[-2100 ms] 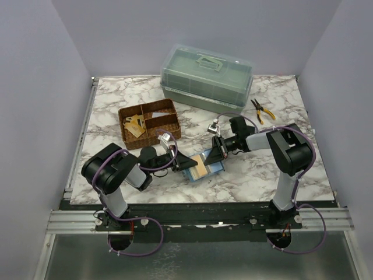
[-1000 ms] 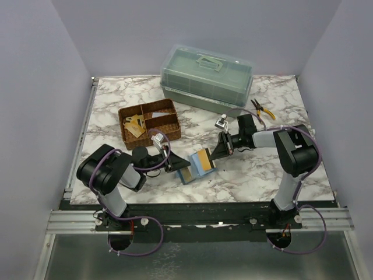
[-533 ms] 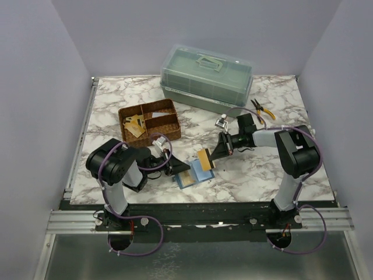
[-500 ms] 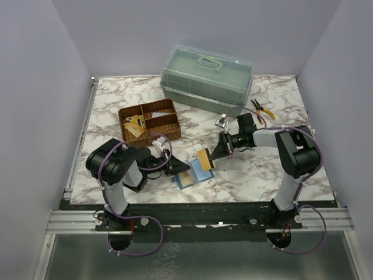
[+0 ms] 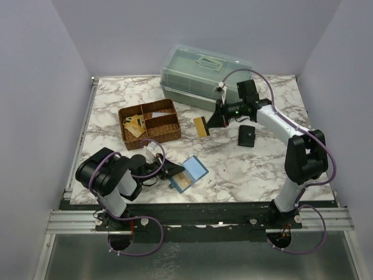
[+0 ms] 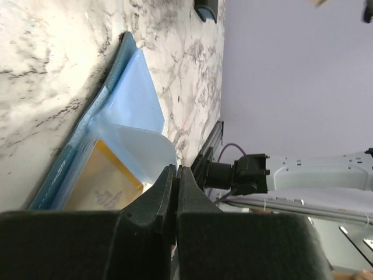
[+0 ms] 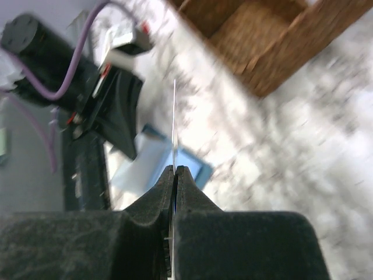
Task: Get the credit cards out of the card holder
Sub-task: Place the credit card in the storage box.
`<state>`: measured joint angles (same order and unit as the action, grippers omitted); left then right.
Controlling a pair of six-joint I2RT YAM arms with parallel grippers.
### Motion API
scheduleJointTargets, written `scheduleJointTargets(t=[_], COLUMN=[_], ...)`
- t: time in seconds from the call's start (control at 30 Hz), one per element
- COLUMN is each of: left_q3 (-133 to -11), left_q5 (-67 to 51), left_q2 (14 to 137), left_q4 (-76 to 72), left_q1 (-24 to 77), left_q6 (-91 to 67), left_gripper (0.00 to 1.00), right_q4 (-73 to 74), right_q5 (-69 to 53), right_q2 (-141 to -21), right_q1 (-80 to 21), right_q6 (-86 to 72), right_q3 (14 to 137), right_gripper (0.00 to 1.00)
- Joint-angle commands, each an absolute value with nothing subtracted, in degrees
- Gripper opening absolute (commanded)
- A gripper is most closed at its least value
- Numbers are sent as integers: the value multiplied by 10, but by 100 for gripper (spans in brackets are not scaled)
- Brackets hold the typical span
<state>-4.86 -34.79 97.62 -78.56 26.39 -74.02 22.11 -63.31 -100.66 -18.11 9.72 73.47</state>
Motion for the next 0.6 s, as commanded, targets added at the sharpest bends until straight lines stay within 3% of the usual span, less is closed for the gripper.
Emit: scheduleJointTargets(t=[0.0,0.57], left_q3=[-23,23], left_q5=[-271,-203], left_q2=[921,810], left_q4=[-767,-668], left_q1=[272,285], left_q6=[-717,-688], left_gripper=[0,0], right_q4=[271,164], right_q5=[-517,-429], right_q2=[-1062,-1387], right_q1=[-226,-404], right_q6=[98,-185], right_q3=[861,1324], right_gripper=[0,0])
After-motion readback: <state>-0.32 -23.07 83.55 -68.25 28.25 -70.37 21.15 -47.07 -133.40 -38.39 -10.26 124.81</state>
